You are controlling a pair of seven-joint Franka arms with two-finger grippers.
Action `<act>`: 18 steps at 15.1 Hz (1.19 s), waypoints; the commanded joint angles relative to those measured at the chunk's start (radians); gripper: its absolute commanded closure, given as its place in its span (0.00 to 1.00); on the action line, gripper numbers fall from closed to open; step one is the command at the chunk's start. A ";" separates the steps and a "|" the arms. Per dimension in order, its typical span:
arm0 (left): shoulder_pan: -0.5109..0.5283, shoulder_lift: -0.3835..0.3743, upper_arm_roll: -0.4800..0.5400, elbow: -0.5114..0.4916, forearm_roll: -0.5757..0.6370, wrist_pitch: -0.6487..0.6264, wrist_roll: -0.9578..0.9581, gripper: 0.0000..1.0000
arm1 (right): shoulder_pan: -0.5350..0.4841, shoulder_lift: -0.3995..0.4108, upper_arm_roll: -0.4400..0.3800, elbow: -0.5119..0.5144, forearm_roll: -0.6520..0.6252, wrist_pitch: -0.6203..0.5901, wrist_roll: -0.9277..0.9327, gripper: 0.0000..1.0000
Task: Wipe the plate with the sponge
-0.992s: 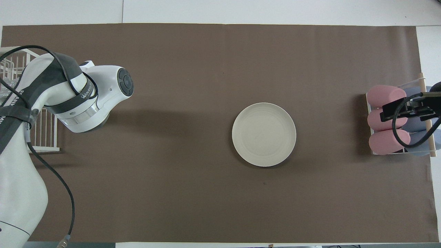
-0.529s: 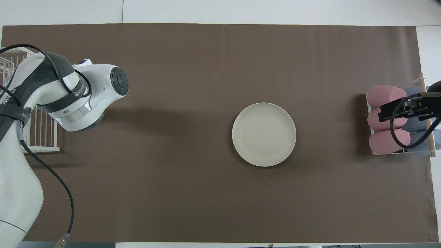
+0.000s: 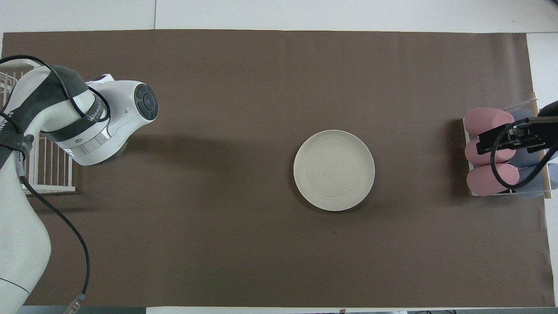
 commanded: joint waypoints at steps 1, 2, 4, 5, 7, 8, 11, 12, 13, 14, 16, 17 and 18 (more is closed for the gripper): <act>0.016 0.007 -0.007 0.018 -0.015 0.026 0.002 0.00 | 0.000 -0.017 0.003 -0.021 -0.006 0.011 0.019 0.00; 0.022 0.003 -0.007 0.023 -0.035 0.035 0.005 0.00 | 0.001 -0.017 0.003 -0.023 -0.006 0.011 0.019 0.00; 0.031 -0.008 -0.009 0.053 -0.107 0.050 0.016 0.00 | 0.001 -0.017 0.005 -0.021 -0.006 0.010 0.019 0.00; 0.040 -0.019 -0.010 0.070 -0.162 0.066 0.023 0.00 | 0.001 -0.017 0.005 -0.021 -0.006 0.010 0.019 0.00; 0.045 -0.057 -0.009 0.116 -0.319 0.072 0.132 0.00 | 0.001 -0.017 0.005 -0.021 -0.006 0.008 0.019 0.00; 0.045 -0.077 0.000 0.153 -0.434 0.069 0.208 0.00 | 0.001 -0.018 0.005 -0.021 -0.006 0.008 0.021 0.00; 0.077 -0.109 0.002 0.225 -0.679 0.029 0.295 0.00 | 0.003 -0.018 0.011 -0.021 -0.006 0.010 0.024 0.00; 0.079 -0.126 0.002 0.230 -0.732 0.021 0.296 0.00 | 0.003 -0.018 0.015 -0.021 -0.006 0.011 0.033 0.00; 0.080 -0.149 0.003 0.231 -0.794 0.015 0.298 0.00 | 0.007 -0.017 0.026 -0.021 -0.006 0.013 0.053 0.00; 0.085 -0.176 0.005 0.230 -0.867 0.009 0.302 0.00 | 0.015 -0.017 0.029 -0.019 -0.005 0.011 0.059 0.00; 0.114 -0.229 0.005 0.230 -1.014 -0.032 0.339 0.00 | 0.015 -0.017 0.028 -0.019 -0.005 0.008 0.061 0.00; 0.117 -0.259 0.005 0.230 -1.073 -0.058 0.373 0.00 | 0.015 -0.017 0.028 -0.021 -0.005 0.011 0.059 0.00; 0.117 -0.281 0.005 0.230 -1.110 -0.084 0.388 0.00 | 0.014 -0.017 0.028 -0.019 -0.005 0.011 0.059 0.00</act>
